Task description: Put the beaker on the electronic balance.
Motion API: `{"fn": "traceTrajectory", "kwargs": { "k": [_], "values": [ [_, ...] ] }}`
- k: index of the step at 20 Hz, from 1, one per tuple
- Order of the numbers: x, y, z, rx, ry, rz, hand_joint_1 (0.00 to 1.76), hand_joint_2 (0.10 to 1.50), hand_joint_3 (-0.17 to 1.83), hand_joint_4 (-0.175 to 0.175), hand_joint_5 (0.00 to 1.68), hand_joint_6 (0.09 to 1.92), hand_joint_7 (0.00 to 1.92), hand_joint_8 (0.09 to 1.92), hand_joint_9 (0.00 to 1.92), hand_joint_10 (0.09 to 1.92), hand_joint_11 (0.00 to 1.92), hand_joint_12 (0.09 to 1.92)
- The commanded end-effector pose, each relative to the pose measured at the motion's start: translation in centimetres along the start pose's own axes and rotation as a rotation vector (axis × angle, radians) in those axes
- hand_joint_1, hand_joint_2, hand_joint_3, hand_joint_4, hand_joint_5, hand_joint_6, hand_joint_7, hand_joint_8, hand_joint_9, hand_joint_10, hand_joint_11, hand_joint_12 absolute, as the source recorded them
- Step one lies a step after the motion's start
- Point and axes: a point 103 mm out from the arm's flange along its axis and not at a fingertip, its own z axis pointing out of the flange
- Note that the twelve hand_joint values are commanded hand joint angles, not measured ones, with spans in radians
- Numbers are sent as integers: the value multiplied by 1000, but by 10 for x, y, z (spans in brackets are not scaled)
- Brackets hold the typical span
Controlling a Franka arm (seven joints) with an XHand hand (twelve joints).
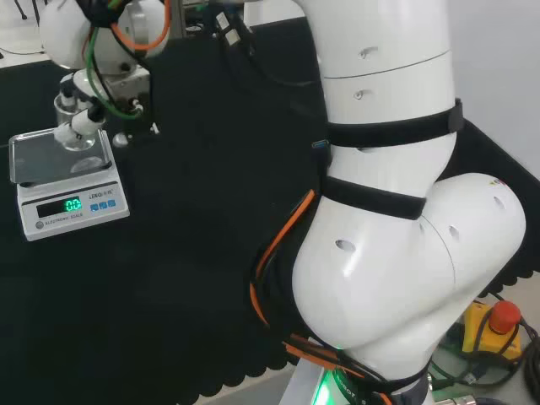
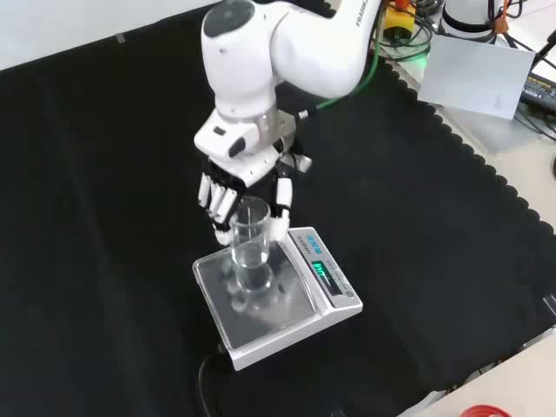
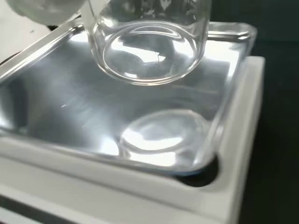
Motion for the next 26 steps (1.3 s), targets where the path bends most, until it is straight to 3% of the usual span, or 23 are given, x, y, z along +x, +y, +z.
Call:
{"fn": "traceTrajectory", "kwargs": {
  "k": [1,5,7,9,11,14,18,21,26],
  "values": [
    [24,8,15,29,4,-31,998,1094,58,175,946,1072,1212,961,1334,569,966,1142],
    [27,13,21,45,-2,-35,1001,1091,53,175,954,1057,1214,957,1335,569,964,1145],
    [26,14,23,54,-5,-33,920,1028,23,93,885,1020,1208,951,1326,565,958,1143],
    [25,15,26,70,2,-29,876,989,5,48,816,1018,1168,972,1301,568,942,1148],
    [23,14,27,88,14,-35,839,954,-15,13,584,1009,1062,1003,1235,580,885,1175],
    [22,13,27,104,18,-49,772,885,-65,-20,196,746,778,998,1020,628,701,1277],
    [15,11,22,112,49,-51,648,794,-104,-3,13,123,181,815,487,797,281,1459],
    [8,9,19,141,82,-47,576,737,-98,21,0,87,24,563,307,850,142,1547],
    [-17,-4,5,115,67,-39,523,674,-62,44,0,87,0,181,138,906,18,1625]
  ]
}}
